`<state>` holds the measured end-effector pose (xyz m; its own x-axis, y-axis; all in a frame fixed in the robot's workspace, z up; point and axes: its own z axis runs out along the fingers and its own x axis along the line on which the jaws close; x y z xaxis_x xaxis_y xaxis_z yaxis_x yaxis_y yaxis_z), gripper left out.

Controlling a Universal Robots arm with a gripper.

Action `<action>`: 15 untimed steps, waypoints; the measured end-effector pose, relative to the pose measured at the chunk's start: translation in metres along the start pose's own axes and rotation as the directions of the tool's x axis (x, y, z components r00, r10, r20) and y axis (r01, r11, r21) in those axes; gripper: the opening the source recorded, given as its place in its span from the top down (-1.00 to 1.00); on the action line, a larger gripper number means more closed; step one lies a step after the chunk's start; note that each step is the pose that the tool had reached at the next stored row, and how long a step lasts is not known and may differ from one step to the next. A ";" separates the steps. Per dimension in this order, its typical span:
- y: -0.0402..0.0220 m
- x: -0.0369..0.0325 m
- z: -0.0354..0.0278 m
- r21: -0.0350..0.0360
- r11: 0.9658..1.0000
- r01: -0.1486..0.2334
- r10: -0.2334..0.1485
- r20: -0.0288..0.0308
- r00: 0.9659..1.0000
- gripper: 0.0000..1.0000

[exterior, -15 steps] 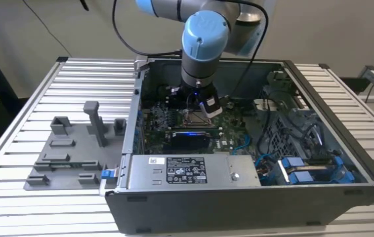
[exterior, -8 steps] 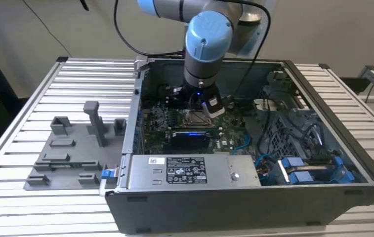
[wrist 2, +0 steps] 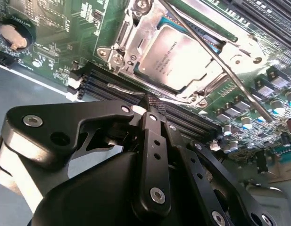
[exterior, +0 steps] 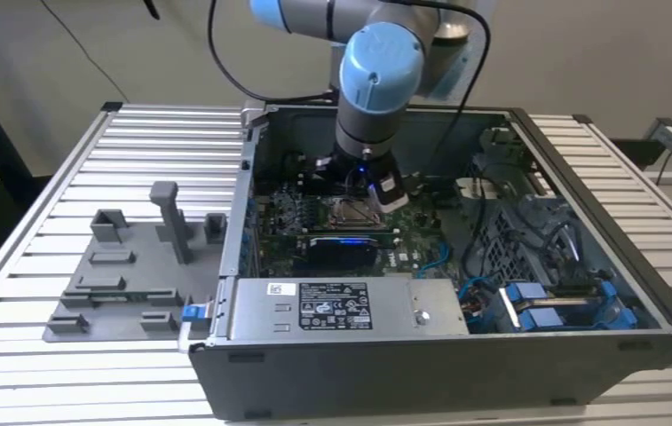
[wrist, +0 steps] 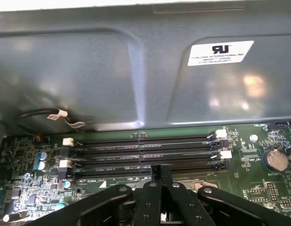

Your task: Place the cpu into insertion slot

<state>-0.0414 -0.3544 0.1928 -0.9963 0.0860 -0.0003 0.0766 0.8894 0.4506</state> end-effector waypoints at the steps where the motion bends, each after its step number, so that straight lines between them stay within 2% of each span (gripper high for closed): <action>1: -0.0001 -0.0008 0.0003 0.000 1.000 0.000 0.000 0.000 1.000 0.79; 15: -0.0019 -0.0083 0.0054 -0.008 1.000 0.000 0.000 -0.001 1.000 0.79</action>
<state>-0.0330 -0.3544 0.1872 -0.9963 0.0858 0.0003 0.0765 0.8860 0.4573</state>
